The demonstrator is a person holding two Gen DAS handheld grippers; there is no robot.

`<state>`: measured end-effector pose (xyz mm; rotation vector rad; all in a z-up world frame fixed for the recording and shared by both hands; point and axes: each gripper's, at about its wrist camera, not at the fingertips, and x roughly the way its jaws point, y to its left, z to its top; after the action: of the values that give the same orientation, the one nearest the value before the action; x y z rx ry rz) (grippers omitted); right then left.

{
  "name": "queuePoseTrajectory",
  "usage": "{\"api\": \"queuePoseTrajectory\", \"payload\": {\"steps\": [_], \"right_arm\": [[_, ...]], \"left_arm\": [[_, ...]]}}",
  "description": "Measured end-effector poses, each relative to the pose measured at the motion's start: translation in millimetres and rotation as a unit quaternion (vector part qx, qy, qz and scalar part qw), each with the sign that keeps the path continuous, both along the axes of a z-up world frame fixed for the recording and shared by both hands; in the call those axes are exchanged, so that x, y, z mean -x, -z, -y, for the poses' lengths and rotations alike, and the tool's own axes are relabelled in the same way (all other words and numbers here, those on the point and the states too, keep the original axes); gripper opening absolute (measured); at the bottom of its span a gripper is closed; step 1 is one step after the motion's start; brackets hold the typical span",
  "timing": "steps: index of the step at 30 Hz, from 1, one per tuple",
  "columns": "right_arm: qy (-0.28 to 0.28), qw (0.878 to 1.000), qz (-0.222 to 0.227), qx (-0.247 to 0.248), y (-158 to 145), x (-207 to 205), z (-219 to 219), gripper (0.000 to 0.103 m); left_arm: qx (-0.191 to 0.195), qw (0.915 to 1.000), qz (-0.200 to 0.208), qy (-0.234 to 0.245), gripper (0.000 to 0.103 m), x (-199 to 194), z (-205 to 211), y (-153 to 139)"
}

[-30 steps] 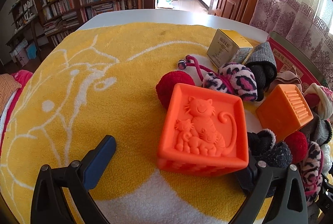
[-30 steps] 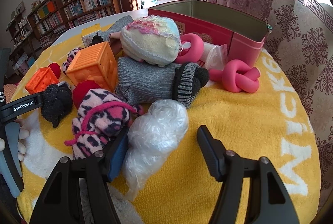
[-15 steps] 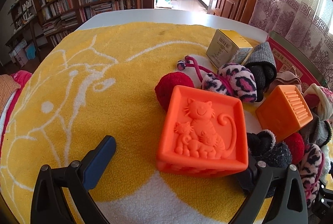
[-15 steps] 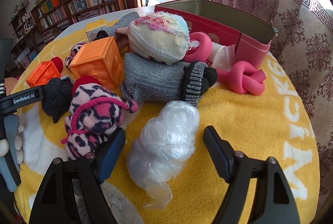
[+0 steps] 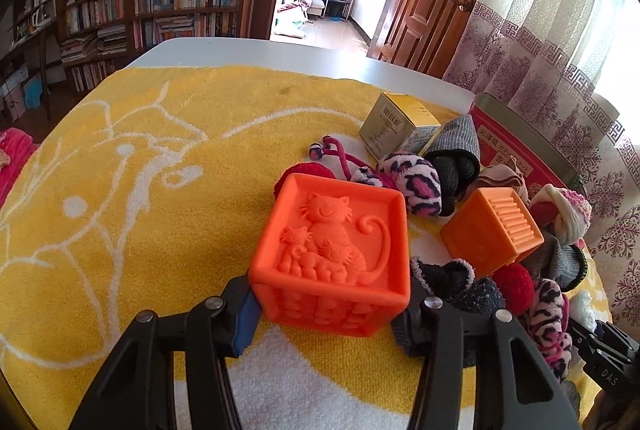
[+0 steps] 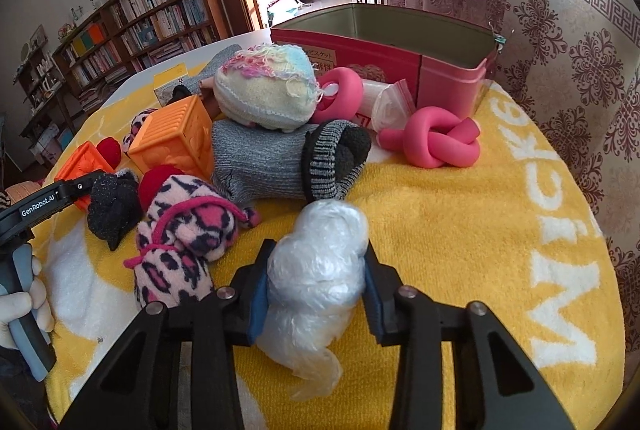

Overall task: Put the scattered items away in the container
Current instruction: 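Grasp the orange block with the left tool while the right tool grasps the plastic bundle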

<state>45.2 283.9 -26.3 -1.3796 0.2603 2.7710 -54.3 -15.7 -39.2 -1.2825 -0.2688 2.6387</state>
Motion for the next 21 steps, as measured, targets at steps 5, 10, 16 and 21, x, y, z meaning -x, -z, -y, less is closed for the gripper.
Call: {"api": "queuePoseTrajectory", "payload": {"steps": [5, 10, 16, 21], "right_arm": [[0.008, 1.000, -0.004, 0.014, -5.2, -4.1, -8.3, 0.043], [0.020, 0.999, -0.027, 0.013, -21.5, -8.2, -19.1, 0.043], [0.042, 0.998, -0.056, 0.006, -42.6, -12.4, -41.2, 0.043], [0.060, 0.996, -0.073, 0.007, -56.9, -7.9, -60.0, 0.043]], "left_arm": [[-0.021, 0.9998, -0.006, -0.003, 0.055, -4.9, 9.8, -11.5], [-0.036, 0.9993, -0.009, 0.009, 0.055, -7.8, 1.2, -25.1], [-0.030, 0.9981, -0.035, 0.041, 0.055, -11.8, -27.6, -52.0], [-0.011, 0.9973, -0.042, 0.060, 0.055, -4.8, -47.9, -58.5]]}}
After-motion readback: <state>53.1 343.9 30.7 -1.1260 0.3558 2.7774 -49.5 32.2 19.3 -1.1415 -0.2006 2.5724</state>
